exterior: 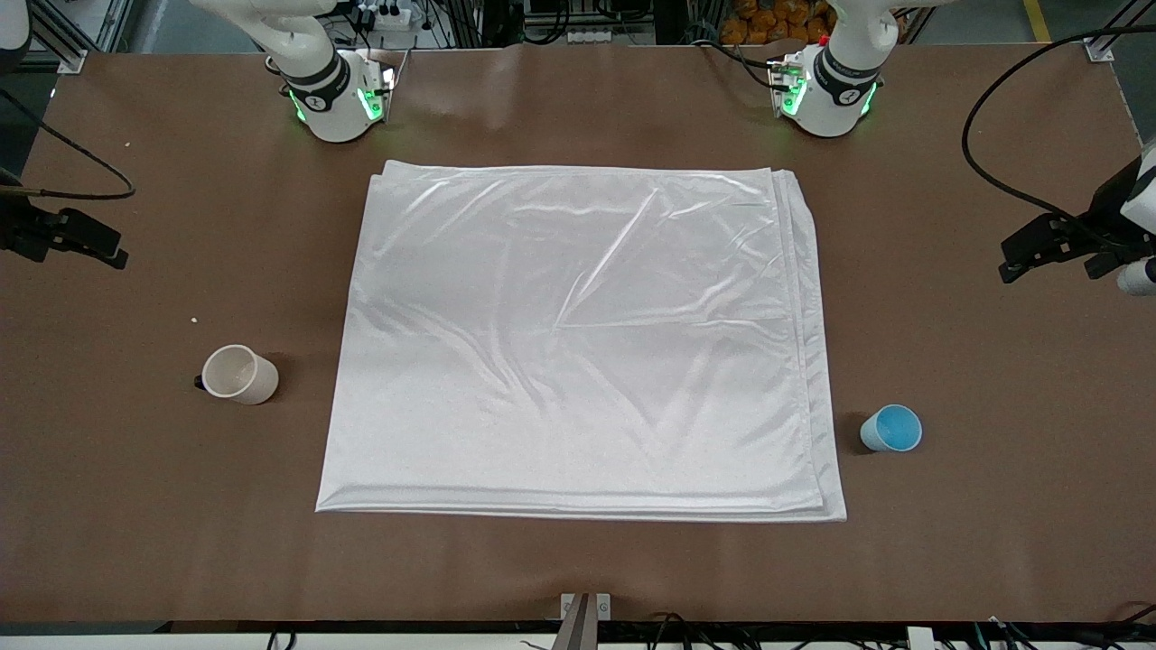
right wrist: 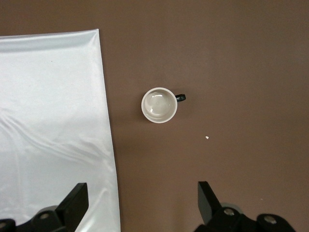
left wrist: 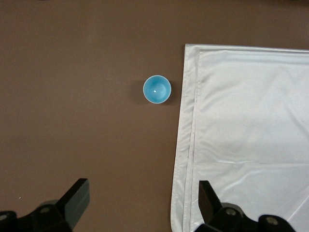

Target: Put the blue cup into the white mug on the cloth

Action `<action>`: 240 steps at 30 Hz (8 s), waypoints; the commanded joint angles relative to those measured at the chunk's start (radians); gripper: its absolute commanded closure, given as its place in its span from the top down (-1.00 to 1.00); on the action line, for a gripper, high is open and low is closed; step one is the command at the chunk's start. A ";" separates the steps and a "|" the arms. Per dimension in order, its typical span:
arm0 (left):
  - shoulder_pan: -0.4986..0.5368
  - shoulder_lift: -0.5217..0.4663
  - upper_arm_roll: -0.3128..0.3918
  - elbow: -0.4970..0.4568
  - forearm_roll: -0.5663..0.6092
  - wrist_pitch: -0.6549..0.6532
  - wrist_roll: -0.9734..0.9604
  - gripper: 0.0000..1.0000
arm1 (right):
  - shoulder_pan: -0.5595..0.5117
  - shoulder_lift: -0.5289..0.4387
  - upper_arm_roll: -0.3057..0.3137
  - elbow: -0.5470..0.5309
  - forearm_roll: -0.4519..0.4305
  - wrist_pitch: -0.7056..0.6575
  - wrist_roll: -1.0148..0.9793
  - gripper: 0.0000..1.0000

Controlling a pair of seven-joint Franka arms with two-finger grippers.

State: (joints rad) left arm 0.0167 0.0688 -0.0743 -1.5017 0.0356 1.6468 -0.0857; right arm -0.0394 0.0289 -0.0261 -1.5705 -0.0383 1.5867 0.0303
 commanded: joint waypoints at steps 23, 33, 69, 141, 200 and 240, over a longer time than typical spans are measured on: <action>0.006 0.009 0.001 0.023 -0.003 -0.016 -0.020 1.00 | -0.008 -0.004 -0.014 -0.010 0.064 -0.002 -0.019 1.00; 0.005 0.009 -0.001 0.023 0.000 -0.016 -0.020 1.00 | -0.008 -0.003 -0.014 -0.028 0.049 0.022 -0.030 1.00; 0.028 0.371 -0.006 -0.020 0.118 0.309 -0.020 1.00 | -0.060 0.095 -0.012 -0.428 0.021 0.532 -0.789 1.00; 0.045 0.635 -0.012 -0.011 0.093 0.558 0.021 -1.00 | -0.186 0.565 -0.009 -0.218 0.032 0.774 -2.164 1.00; 0.051 0.382 -0.098 -0.002 0.070 0.369 0.046 -1.00 | -0.024 0.332 0.015 -0.350 0.150 0.662 -1.897 -0.97; 0.036 0.342 -0.222 -0.002 0.033 0.272 -0.043 -1.00 | 0.596 0.465 0.011 -0.316 0.107 0.828 -1.119 -0.92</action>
State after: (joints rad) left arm 0.0539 0.4282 -0.2822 -1.4955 0.0886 1.9341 -0.0930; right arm 0.5166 0.4245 -0.0042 -1.9447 0.0873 2.3986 -1.1448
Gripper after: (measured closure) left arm 0.947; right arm 0.806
